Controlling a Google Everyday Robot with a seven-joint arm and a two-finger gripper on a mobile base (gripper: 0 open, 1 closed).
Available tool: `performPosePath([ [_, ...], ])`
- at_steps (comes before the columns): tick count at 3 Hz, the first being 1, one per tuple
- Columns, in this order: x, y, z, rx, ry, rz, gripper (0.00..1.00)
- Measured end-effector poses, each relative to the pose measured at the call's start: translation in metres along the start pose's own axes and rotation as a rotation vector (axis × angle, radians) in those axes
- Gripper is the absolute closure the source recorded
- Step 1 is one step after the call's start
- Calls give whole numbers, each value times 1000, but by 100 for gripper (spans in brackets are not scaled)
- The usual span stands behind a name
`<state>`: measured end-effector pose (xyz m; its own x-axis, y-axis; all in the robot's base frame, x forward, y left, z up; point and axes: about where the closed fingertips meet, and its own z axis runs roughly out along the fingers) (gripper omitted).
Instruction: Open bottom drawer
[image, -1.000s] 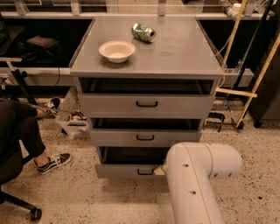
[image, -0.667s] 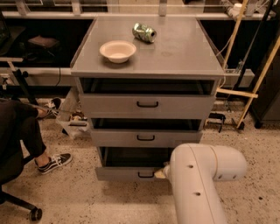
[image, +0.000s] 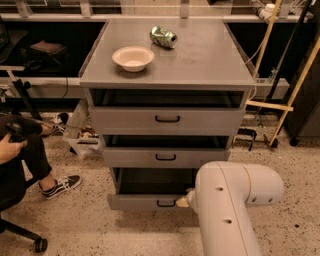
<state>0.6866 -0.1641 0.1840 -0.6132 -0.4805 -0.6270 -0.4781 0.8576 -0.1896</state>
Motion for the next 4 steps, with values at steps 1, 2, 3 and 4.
performPosePath([
  [1, -1, 0, -1, 0, 0, 0, 100],
  [2, 10, 3, -4, -5, 15, -5, 100],
  [3, 7, 2, -7, -5, 15, -5, 100],
  [4, 7, 3, -8, -5, 15, -5, 100],
])
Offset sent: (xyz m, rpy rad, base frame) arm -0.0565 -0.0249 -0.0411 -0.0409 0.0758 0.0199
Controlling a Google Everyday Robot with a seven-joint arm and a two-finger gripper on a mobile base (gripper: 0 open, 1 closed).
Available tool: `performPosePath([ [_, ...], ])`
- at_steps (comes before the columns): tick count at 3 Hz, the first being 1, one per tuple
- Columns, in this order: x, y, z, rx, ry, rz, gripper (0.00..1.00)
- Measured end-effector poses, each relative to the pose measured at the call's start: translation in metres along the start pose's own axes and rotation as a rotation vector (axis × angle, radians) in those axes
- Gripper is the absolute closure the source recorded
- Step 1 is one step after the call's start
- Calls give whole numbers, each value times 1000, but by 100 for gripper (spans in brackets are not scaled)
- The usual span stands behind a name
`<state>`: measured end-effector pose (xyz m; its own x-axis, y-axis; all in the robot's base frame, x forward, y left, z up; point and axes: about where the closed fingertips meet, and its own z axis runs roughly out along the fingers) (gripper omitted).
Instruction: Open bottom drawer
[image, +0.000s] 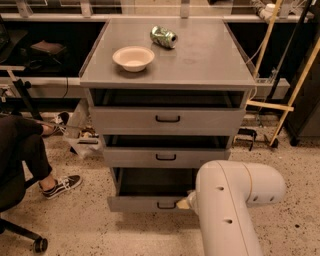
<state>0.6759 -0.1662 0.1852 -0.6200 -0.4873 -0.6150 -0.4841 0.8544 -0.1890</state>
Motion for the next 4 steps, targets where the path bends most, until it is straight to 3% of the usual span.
performPosePath([
  [1, 21, 11, -7, 1, 1, 3, 100],
  [3, 15, 11, -13, 1, 1, 3, 100],
  [4, 27, 17, -17, 5, 0, 11, 100],
])
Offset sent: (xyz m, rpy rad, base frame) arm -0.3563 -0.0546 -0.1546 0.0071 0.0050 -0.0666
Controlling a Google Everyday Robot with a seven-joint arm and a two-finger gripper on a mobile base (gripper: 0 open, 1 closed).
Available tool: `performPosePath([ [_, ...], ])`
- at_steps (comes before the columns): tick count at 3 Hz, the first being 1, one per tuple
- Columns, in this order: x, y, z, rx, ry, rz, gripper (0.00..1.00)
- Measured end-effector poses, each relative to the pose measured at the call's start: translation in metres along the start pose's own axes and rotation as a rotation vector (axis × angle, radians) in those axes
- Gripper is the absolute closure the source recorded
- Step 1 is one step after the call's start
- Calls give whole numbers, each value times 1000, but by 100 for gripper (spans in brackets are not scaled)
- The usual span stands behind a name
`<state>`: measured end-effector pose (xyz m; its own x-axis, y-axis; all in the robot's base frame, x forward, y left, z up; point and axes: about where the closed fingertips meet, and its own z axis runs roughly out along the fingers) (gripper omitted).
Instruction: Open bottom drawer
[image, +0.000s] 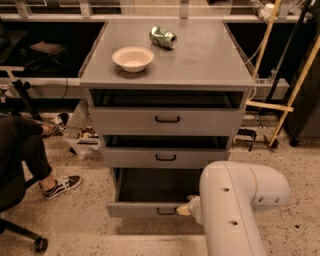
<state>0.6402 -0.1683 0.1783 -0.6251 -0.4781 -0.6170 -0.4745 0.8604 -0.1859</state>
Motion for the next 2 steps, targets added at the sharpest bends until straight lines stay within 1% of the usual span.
performPosePath([
  [1, -3, 0, -3, 0, 0, 0, 100],
  [2, -1, 2, -6, 1, 0, 3, 100],
])
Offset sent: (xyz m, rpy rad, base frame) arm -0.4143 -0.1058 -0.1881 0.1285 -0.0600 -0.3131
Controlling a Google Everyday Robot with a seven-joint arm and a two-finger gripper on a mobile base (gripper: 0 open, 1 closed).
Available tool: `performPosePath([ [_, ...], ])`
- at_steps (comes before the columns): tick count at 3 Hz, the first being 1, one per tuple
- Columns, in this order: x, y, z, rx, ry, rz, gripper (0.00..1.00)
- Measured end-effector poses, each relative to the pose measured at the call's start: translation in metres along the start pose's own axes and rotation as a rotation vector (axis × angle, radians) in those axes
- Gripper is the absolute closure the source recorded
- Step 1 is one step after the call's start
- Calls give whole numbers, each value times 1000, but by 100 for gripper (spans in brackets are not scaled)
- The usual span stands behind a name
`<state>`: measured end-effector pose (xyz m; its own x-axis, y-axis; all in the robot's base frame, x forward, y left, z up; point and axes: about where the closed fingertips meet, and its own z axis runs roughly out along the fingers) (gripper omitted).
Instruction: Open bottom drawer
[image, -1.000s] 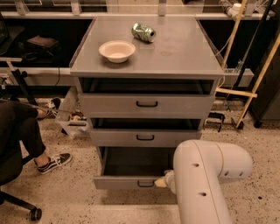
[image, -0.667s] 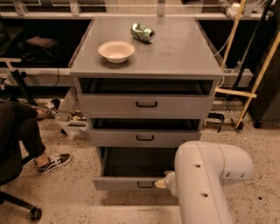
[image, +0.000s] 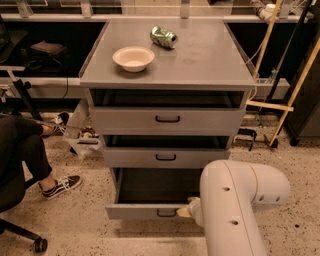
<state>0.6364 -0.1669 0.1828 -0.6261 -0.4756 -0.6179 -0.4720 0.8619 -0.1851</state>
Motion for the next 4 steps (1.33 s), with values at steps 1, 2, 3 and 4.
performPosePath([
  [1, -1, 1, 0, 0, 0, 0, 100],
  [2, 9, 5, -5, 4, -2, 11, 100],
  [3, 11, 11, -13, -4, 1, 6, 100],
  [4, 11, 11, -13, -5, 1, 6, 100],
])
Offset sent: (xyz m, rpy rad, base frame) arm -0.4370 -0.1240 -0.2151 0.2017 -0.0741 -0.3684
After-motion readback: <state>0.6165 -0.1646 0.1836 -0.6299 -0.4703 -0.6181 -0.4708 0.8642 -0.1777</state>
